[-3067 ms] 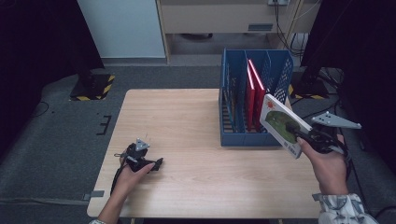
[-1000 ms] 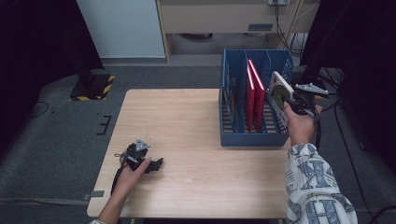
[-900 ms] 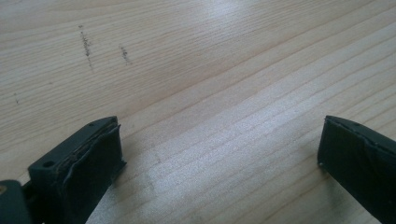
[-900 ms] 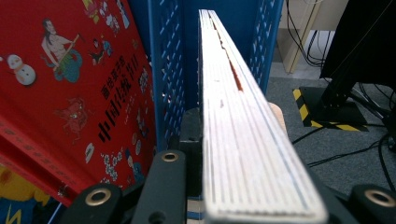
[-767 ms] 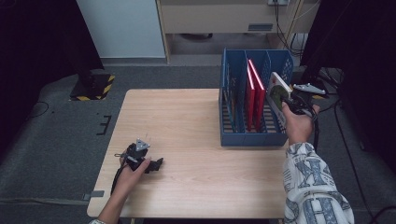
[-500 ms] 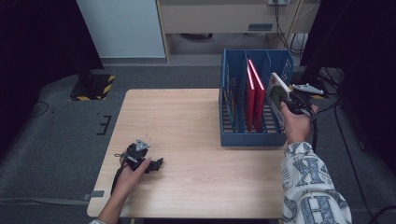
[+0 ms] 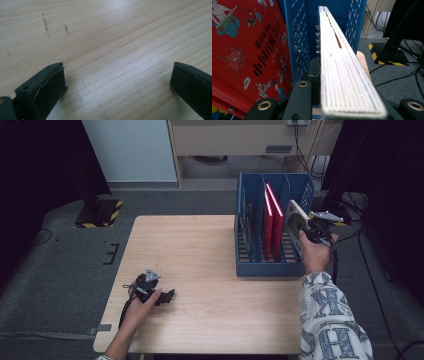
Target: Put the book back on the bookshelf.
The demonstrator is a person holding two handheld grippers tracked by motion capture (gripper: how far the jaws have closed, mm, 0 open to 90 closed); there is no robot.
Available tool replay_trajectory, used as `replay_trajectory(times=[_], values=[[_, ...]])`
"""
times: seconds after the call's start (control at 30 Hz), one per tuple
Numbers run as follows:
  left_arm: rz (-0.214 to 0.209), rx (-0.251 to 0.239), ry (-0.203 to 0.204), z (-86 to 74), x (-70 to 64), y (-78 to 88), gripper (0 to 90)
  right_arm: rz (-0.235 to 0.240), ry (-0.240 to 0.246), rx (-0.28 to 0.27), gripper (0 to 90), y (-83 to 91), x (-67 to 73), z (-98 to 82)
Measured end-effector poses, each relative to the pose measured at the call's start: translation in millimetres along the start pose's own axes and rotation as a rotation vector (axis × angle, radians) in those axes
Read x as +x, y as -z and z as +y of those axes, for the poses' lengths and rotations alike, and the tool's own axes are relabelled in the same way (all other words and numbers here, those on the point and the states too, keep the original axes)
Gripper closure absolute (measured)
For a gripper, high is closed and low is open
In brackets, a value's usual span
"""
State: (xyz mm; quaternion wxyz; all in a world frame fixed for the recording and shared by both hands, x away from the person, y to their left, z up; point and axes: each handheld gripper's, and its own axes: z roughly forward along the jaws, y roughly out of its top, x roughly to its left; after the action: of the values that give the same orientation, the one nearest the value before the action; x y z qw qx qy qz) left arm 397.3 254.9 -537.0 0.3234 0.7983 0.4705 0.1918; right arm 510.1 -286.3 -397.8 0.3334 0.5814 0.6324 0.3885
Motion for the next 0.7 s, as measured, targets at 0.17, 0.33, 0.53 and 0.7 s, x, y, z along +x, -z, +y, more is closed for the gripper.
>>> replay_trajectory(times=[0.17,0.33,0.53,0.7], values=[[0.000,0.000,0.000,0.0,0.0,0.0,0.0,-0.004,-0.004,0.002,75.5,-1.9,0.7,-1.5],[-0.001,0.001,-0.001,0.0,-0.1,0.1,0.0,-0.007,-0.005,0.009,75.5,-4.3,0.8,-5.0],[-0.001,0.001,-0.002,0.0,-0.2,0.1,0.0,-0.015,-0.018,0.021,75.4,-9.6,-2.2,-9.4],[-0.002,0.001,-0.002,0.0,-0.2,0.1,0.0,-0.006,-0.023,0.025,75.4,-13.7,1.2,-12.1]])
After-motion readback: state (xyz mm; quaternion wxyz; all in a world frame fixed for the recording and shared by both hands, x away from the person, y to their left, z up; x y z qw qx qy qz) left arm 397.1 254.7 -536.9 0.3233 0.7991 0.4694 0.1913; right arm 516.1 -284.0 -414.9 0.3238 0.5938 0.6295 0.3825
